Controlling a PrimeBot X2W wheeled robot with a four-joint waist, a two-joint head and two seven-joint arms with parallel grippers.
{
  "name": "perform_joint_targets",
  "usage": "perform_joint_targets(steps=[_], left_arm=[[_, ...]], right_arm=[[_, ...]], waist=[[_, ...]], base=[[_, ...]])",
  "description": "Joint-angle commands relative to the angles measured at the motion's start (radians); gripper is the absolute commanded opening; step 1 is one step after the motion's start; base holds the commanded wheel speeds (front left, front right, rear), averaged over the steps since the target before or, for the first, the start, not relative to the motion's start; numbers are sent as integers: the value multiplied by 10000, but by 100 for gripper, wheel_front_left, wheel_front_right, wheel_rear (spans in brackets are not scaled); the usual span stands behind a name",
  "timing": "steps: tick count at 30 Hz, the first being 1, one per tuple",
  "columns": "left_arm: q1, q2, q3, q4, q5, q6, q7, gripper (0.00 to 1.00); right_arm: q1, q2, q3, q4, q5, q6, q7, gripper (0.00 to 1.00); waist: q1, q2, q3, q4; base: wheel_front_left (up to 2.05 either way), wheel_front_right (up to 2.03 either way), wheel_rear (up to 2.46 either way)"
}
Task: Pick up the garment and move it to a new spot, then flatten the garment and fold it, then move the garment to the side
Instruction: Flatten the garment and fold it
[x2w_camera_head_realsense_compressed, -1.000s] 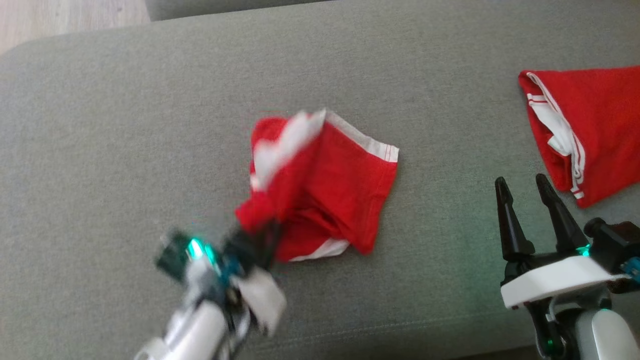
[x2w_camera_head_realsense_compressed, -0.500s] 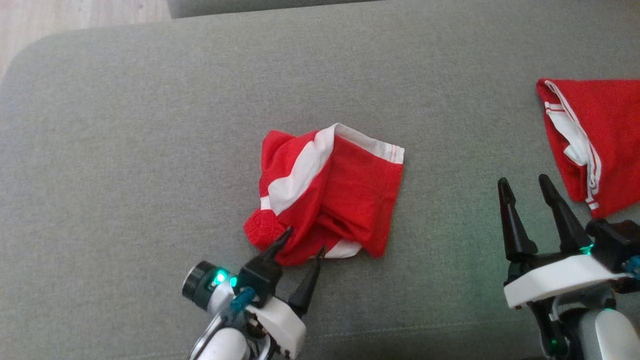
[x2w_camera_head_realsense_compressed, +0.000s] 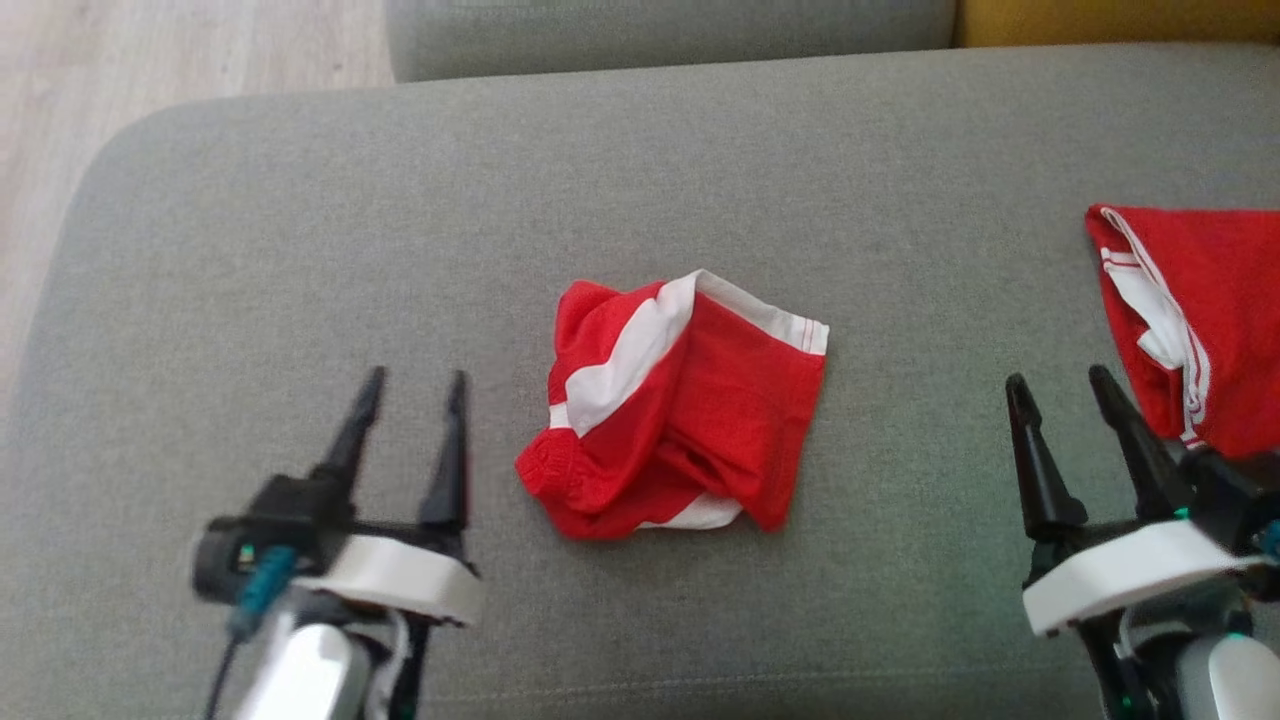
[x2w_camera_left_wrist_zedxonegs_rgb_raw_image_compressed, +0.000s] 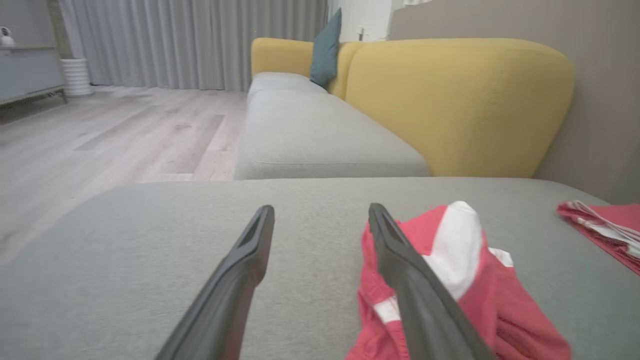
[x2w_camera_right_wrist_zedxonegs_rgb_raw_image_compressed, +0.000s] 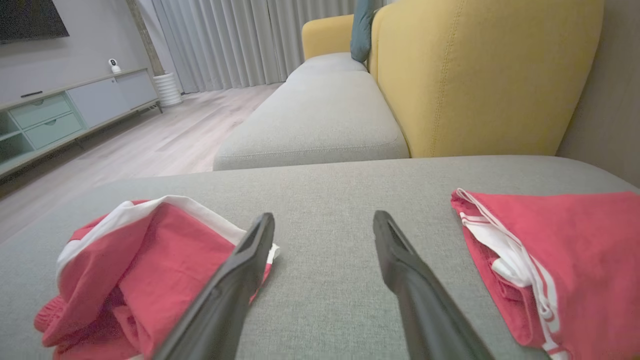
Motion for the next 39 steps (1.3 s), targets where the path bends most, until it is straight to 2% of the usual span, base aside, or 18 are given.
perform_joint_targets(steps=[1,10,20,26,32,39], left_arm=[[-200,269,624,-421,-111,119,-110,100],[140,613,1082,-469,-280,136,-118,100],[76,590,1051,-589,-211,168,-121,100],[-273,506,894,-704,-77,97,-122,100],[-1032,253,622,-809,195,-67,-123,100],[-1721,-187,447,-762,483,-280,-123,100]], right_arm=[[-69,-190,241,-417,-81,39,62,100],[132,-236,353,-500,-54,39,213,100],[60,-315,356,-541,-90,39,293,100],[-295,-593,605,-382,-103,39,404,100],[-1106,-999,809,410,138,39,484,100],[-2302,-1330,1493,2248,508,39,435,100]], waist=[[0,0,-102,47],[0,0,-307,62],[0,0,-113,121],[0,0,338,418],[0,0,1188,1051],[0,0,1908,1684]], base=[[0,0,0],[0,0,0],[0,0,0],[0,0,0],[0,0,0],[0,0,0]])
